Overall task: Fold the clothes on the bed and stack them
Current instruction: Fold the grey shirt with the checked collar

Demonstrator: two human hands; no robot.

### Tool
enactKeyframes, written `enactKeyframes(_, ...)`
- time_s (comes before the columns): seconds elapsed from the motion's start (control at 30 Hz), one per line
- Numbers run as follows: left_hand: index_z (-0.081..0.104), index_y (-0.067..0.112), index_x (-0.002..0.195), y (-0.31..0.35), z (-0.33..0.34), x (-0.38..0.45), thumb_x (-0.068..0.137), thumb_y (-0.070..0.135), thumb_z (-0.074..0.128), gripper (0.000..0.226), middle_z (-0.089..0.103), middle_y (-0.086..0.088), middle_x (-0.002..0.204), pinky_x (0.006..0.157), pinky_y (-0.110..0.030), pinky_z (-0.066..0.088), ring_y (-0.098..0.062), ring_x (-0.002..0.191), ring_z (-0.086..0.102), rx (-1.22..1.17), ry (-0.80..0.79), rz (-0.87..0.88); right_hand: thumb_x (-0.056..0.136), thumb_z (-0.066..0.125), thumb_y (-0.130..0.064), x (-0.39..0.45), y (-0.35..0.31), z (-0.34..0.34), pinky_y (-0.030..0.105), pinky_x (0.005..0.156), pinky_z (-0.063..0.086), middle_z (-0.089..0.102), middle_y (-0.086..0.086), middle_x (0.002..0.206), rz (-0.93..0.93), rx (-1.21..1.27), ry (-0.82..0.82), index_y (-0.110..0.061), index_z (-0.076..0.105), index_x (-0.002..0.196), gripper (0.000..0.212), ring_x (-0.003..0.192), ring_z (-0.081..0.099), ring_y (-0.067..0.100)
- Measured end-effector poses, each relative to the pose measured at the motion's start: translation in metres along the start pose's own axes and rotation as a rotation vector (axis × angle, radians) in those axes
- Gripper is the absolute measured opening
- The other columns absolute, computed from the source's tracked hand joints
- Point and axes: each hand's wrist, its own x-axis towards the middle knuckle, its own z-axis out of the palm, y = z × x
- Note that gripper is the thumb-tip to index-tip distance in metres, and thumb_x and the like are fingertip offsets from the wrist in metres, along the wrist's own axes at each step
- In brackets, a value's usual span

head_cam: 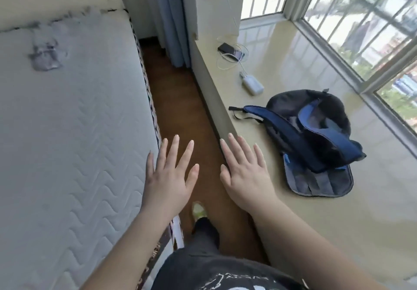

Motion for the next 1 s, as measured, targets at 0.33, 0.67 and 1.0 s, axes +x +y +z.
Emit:
enactKeyframes(0.33, 0.002, 0.038, 0.154, -0.102, -0.046, 0.160, 0.095, 0.053, -0.005, 0.061, 0.011, -0.001, 0.164, 0.118, -0.057, 0.010, -0.026, 0.151, 0.008, 0.009, 0.044, -0.156, 0.100, 0.023, -0.043, 0.225, -0.027, -0.033, 0.034, 0.118, -0.014, 0.000, -0.009, 0.164, -0.138, -0.010, 0.046, -0.030, 0.008, 0.157, 0.060, 0.150, -0.013, 0.011)
enactKeyframes(0.67, 0.027, 0.028, 0.153, -0.169, -0.068, 0.344, 0.092, 0.038, 0.028, 0.061, 0.033, -0.005, 0.157, 0.116, -0.053, 0.021, -0.030, 0.145, 0.029, 0.067, 0.079, -0.239, 0.100, 0.016, -0.048, 0.434, -0.030, -0.028, 0.036, 0.121, -0.009, 0.004, -0.009, 0.164, -0.300, 0.031, 0.024, -0.032, 0.009, 0.156, 0.059, 0.150, -0.013, 0.011)
enactKeyframes(1.0, 0.036, 0.024, 0.150, -0.211, -0.091, 0.488, 0.095, 0.031, 0.047, 0.057, 0.038, -0.005, 0.154, 0.115, -0.050, 0.024, -0.028, 0.144, 0.031, -0.001, 0.142, -0.398, 0.101, 0.019, -0.048, 0.636, -0.023, -0.037, 0.037, 0.122, -0.006, 0.008, -0.007, 0.164, -0.438, -0.004, -0.055, -0.031, 0.013, 0.157, 0.058, 0.151, -0.008, 0.014)
